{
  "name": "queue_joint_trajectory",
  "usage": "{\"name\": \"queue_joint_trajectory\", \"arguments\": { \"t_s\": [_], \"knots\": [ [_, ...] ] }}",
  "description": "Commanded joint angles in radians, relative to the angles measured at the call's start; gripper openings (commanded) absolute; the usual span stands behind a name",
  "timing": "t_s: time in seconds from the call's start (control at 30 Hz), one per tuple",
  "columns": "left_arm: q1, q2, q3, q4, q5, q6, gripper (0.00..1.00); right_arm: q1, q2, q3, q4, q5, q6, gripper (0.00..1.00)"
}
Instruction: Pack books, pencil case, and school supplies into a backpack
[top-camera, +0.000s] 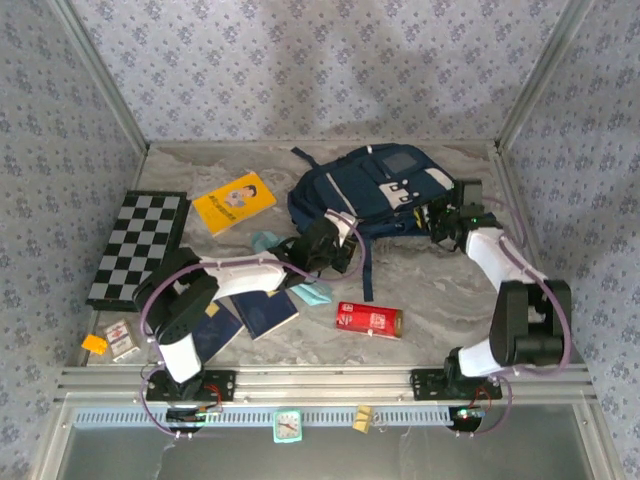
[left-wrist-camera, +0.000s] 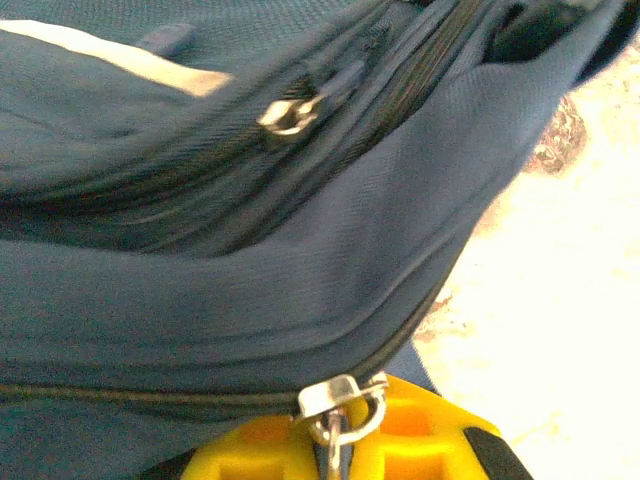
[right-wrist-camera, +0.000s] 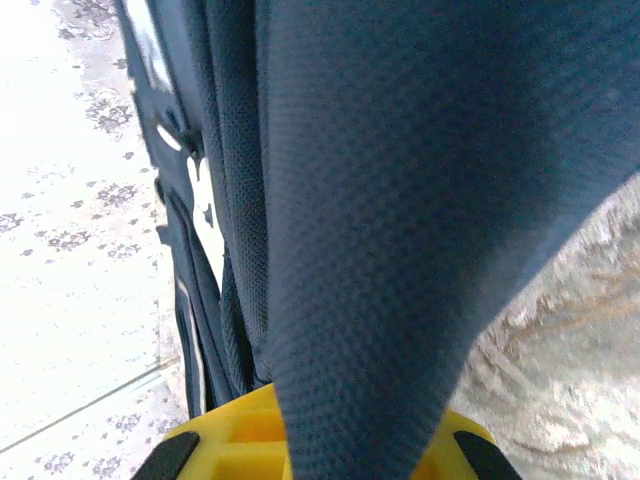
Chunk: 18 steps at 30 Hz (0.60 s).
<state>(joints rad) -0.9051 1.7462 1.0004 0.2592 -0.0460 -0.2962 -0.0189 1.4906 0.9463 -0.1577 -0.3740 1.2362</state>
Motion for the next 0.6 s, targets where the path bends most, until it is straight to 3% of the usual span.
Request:
{"name": "queue_joint_trajectory", "arguments": {
  "t_s": [0.0,0.1,0.2,0.33,0.57],
  "knots": [
    [0.019,-0.073,-0.002,-0.108,0.049,0.041,0.0,-0.097,0.149,0.144,0.043,-0.023,-0.122,0.0],
    [0.019,-0.077,0.0,-0.107,0.082,0.044,0.0,-0.125,0.253,0.236,0.021,-0.074,-0.196,0.02],
    [0.018,-0.059,0.043,-0.098,0.119,0.02,0.0,-0.126,0.287,0.28,0.016,-0.089,-0.243,0.1],
    [0.014,0.012,0.167,-0.101,0.138,-0.012,0.0,-0.103,0.236,0.202,0.027,-0.098,-0.286,0.32],
    [0.008,0.067,0.211,-0.101,0.163,-0.012,0.0,-0.107,0.024,0.064,-0.089,-0.106,-0.357,0.73]
  ]
}}
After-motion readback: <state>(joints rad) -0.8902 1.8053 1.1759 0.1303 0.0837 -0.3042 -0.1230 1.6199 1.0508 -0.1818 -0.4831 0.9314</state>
